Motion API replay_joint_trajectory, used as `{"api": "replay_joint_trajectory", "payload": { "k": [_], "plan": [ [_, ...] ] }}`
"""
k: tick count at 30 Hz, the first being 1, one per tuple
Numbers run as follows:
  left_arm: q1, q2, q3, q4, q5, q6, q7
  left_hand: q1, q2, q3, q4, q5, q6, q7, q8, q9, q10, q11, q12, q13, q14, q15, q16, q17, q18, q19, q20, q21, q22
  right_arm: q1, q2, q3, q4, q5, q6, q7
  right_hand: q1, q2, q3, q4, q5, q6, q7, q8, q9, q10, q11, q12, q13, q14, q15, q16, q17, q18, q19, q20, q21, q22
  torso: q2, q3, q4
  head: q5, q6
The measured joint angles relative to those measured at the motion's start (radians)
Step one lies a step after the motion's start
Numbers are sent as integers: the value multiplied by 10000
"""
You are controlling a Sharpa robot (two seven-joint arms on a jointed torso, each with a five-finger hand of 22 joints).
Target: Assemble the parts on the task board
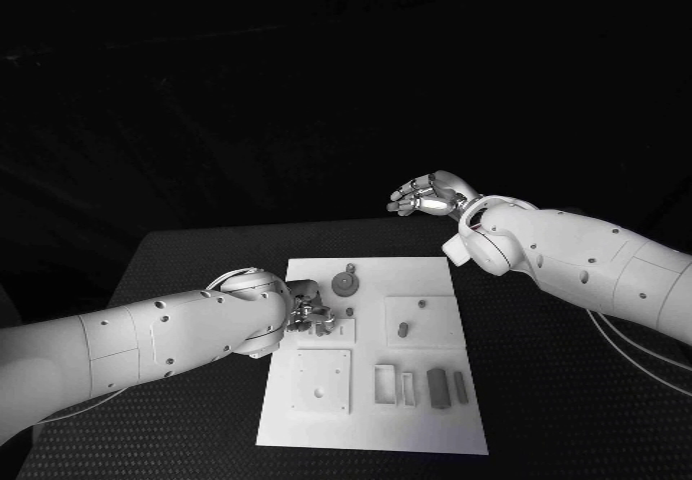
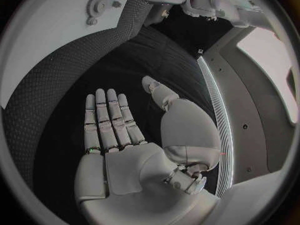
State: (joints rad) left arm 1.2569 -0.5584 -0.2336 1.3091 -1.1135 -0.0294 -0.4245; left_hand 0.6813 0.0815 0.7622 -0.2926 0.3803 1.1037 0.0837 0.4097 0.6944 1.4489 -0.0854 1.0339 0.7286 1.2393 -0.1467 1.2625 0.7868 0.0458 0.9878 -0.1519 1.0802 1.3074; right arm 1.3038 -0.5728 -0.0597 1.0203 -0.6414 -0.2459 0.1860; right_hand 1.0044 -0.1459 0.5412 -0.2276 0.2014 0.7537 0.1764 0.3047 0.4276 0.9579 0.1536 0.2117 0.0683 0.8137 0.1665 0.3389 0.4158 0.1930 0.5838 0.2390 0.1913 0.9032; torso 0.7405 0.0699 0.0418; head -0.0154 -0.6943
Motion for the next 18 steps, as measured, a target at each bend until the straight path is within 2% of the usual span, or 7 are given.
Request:
{"api": "replay_joint_trajectory", "payload": {
  "k": [13,18],
  "plan": [
    [6,43,8,-80,61,78,-4,0,0,27,-26,-251,0,0,21,-26,0,0,0,-35,-12,-16,38,-68,-1,1,0,39,-1,-8,19,0,-11,0,12,-2,0,0,0,0,0,0,0,0,-9,0,0,-38,1,-33,33,0,-18,0,0,0,-20,9,0,-1,-1,-9,-16],
    [10,49,12,-110,110,126,13,-123,123,27,-26,-289,0,0,79,-50,0,0,69,-57,-14,-18,81,-119,-1,1,1,39,-1,-13,20,0,-12,0,16,-3,40,40,0,0,0,0,0,0,-9,0,0,-38,1,-33,33,0,-18,-1,0,0,-20,11,0,0,-3,-2,-4]
  ]
}}
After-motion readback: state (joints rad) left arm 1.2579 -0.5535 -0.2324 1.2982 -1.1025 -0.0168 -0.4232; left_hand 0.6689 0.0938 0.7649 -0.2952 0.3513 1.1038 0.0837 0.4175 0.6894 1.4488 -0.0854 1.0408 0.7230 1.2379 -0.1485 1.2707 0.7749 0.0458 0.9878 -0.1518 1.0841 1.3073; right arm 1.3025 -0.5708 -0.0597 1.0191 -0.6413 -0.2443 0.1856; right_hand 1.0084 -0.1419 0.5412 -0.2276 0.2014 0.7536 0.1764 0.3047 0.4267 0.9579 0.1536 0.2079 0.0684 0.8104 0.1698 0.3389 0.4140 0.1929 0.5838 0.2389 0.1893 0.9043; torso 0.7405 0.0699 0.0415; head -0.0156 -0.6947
